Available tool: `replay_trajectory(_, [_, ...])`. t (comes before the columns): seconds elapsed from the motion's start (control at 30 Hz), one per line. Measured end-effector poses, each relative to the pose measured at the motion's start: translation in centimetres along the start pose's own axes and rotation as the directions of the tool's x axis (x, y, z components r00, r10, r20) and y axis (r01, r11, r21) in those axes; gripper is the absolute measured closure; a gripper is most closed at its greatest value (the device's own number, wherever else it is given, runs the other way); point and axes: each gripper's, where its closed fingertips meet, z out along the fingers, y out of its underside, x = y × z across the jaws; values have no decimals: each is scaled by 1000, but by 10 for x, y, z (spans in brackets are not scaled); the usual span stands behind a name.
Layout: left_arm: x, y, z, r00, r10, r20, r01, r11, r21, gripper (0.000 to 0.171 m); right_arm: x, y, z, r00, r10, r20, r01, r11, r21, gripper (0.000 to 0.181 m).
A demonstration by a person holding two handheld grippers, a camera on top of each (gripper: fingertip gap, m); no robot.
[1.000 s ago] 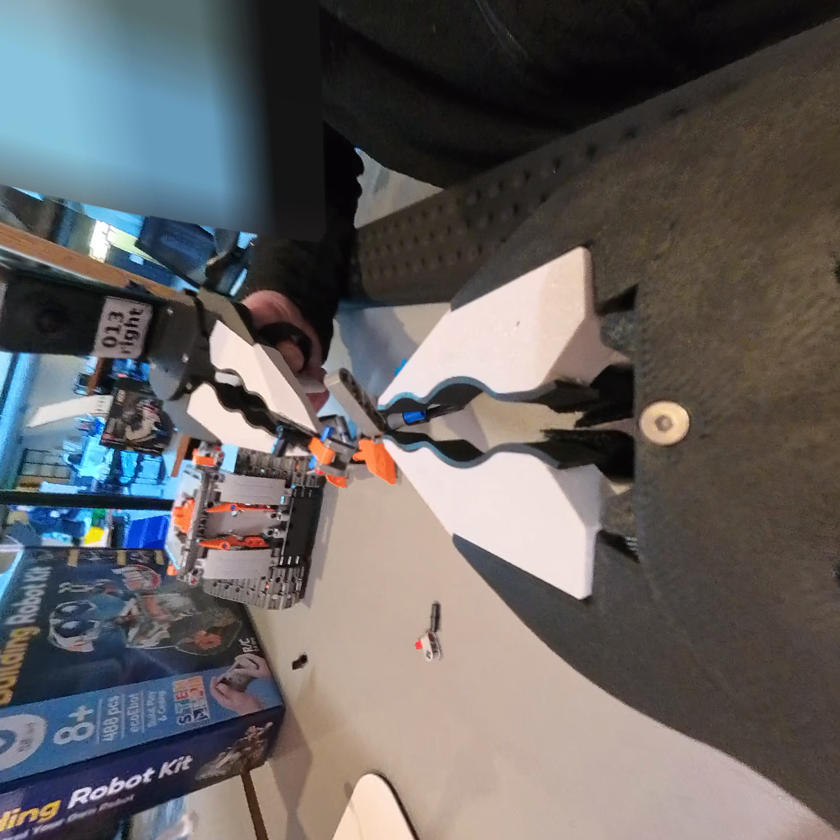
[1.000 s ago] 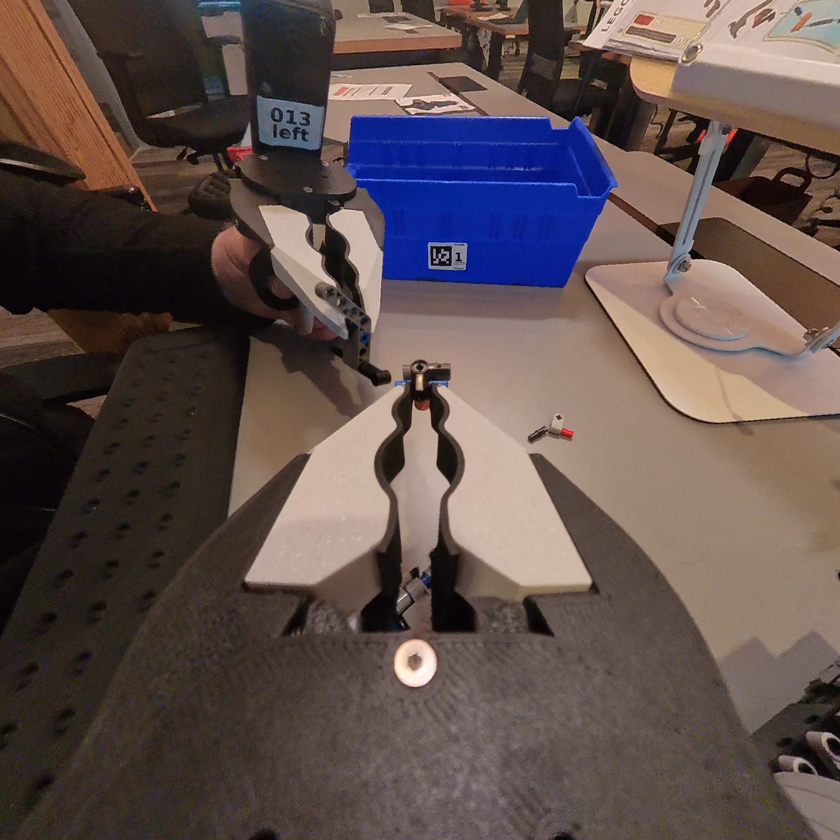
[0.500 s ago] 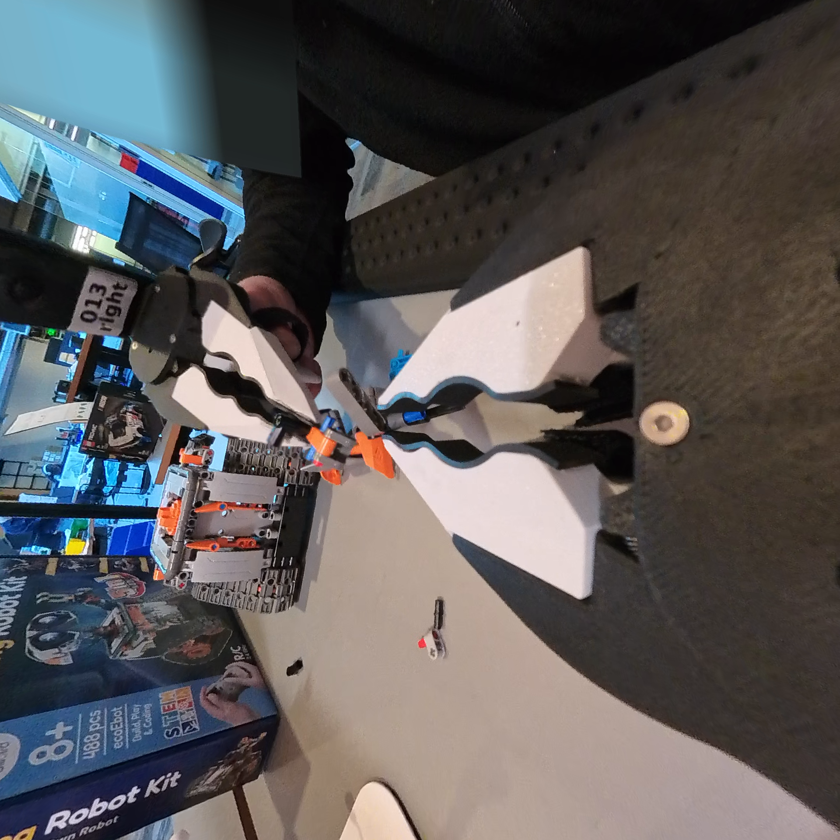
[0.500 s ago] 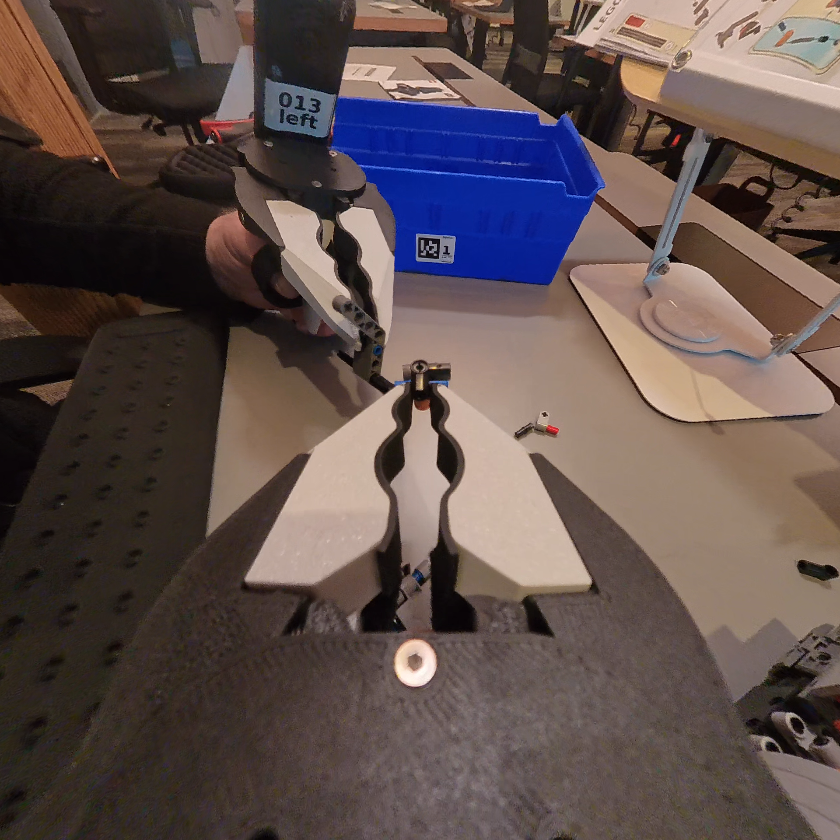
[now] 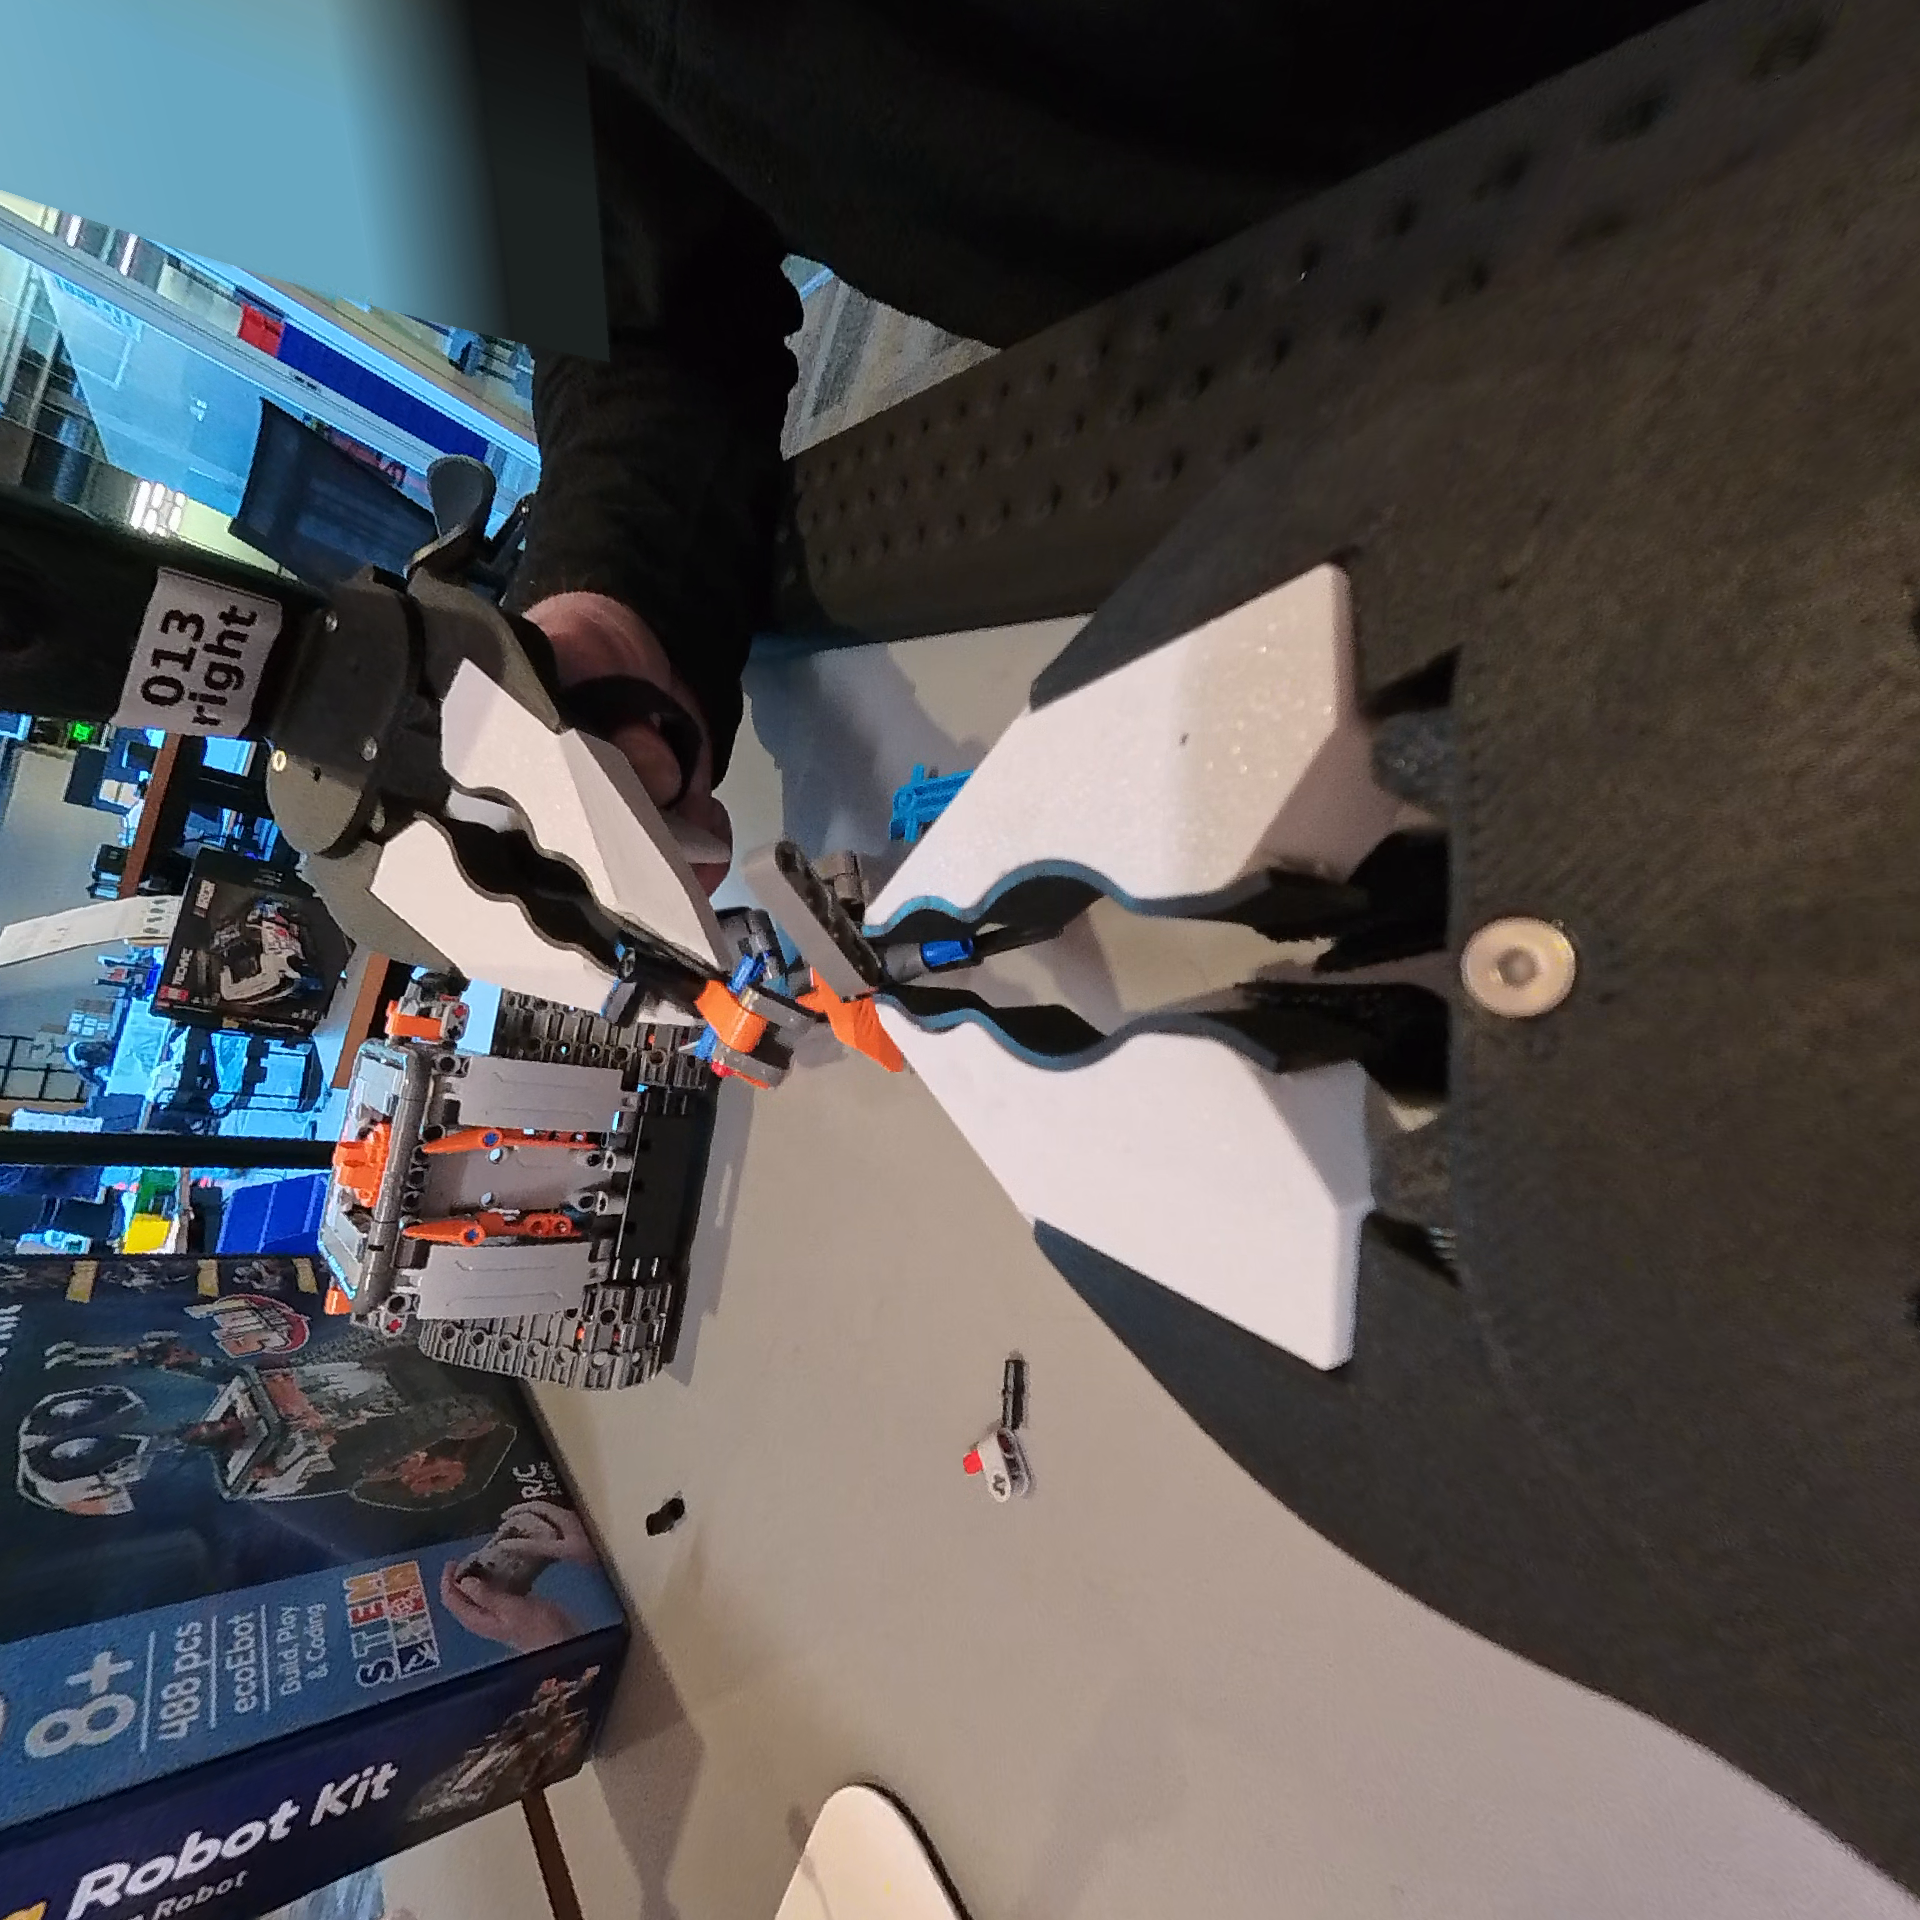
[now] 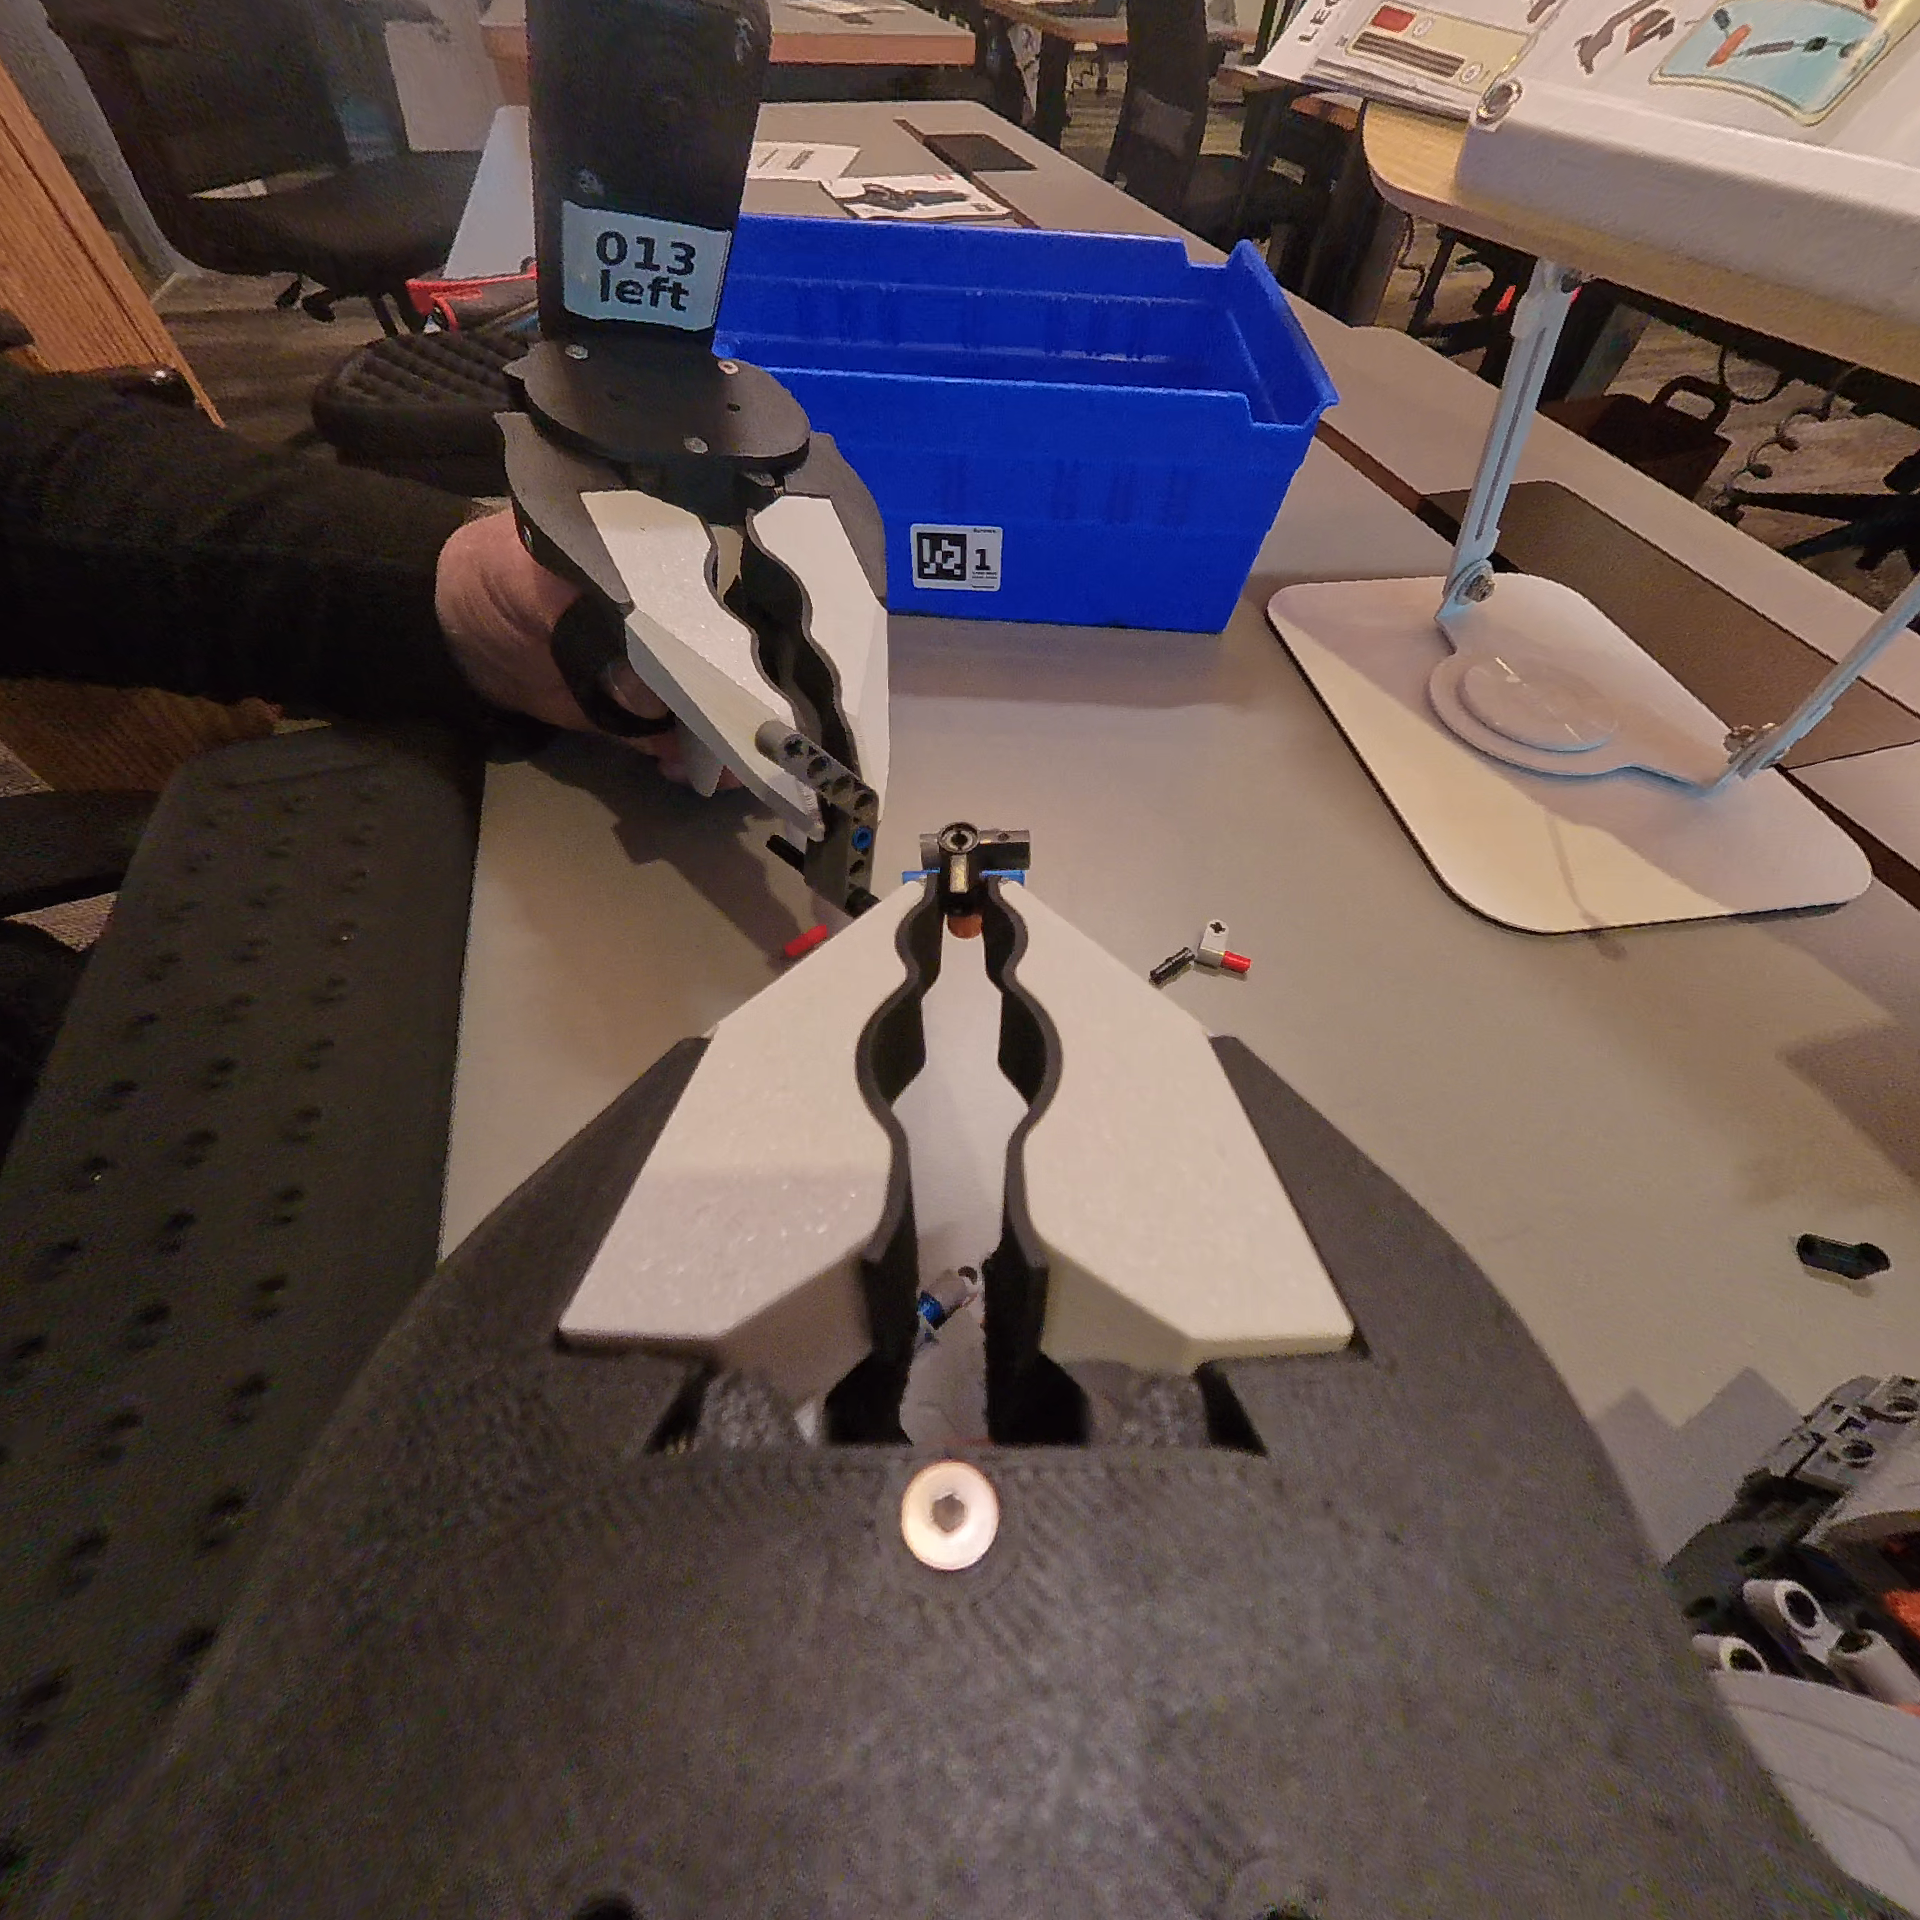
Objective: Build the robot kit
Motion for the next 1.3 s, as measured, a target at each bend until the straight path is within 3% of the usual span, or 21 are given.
replay_trajectory(1.3, [1, -17, 11, 993, -98, -71, 106, 988, 112, 165, 4, -4, 1, 996, 82, -26, -82, 996, 33, 176])
